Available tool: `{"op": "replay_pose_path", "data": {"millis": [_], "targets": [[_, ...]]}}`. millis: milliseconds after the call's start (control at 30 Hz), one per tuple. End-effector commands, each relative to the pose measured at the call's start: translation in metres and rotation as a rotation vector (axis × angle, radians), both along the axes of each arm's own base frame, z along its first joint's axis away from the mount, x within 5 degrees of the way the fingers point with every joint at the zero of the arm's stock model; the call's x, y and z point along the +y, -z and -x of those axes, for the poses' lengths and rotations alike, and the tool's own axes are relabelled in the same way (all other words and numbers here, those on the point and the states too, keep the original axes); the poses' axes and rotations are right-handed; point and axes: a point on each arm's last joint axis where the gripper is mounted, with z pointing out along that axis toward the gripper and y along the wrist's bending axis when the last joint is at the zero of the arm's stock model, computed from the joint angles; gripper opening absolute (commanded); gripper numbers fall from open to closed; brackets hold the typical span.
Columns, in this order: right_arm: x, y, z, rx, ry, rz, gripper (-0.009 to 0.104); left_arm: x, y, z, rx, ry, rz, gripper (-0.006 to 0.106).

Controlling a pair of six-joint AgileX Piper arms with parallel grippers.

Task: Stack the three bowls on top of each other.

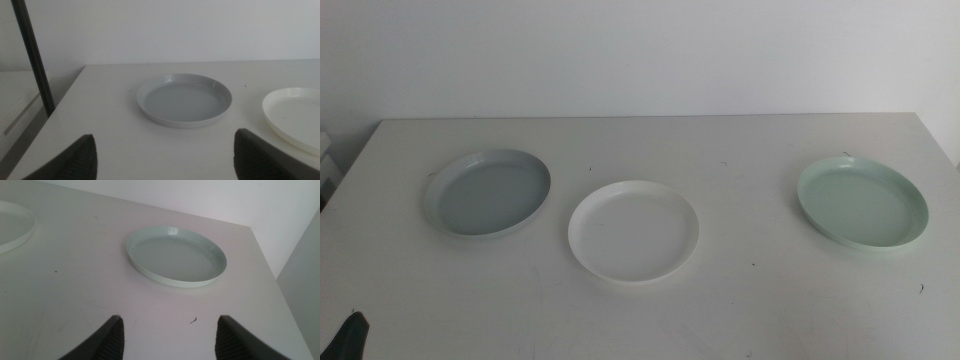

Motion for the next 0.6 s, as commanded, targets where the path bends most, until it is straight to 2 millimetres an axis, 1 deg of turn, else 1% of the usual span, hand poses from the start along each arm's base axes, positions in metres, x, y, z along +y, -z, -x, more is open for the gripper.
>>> {"op": "replay_pose_path", "data": {"millis": [0, 33, 100, 400, 467, 567], "targets": [[-0.002, -0.01, 0.0, -0.107, 0.019, 0.013, 0.047, -0.001, -0.01, 0.001, -0.101, 0.008, 0.022, 0.105], [-0.002, -0.01, 0.0, -0.107, 0.019, 0.013, 0.047, -0.001, -0.023, -0.001, -0.1, 0.023, 0.017, 0.105], [-0.002, -0.01, 0.0, -0.107, 0.019, 0.013, 0.047, -0.002, -0.031, -0.002, -0.103, 0.039, 0.018, 0.105], [-0.002, -0.01, 0.0, -0.107, 0.019, 0.013, 0.047, -0.004, -0.049, -0.013, -0.053, 0.05, 0.023, 0.105], [-0.002, -0.01, 0.0, -0.107, 0.019, 0.013, 0.047, -0.004, -0.056, -0.018, -0.03, 0.05, 0.031, 0.105], [-0.002, -0.01, 0.0, -0.107, 0.019, 0.013, 0.047, -0.005, -0.076, -0.032, 0.0, 0.05, 0.046, 0.105]]}}
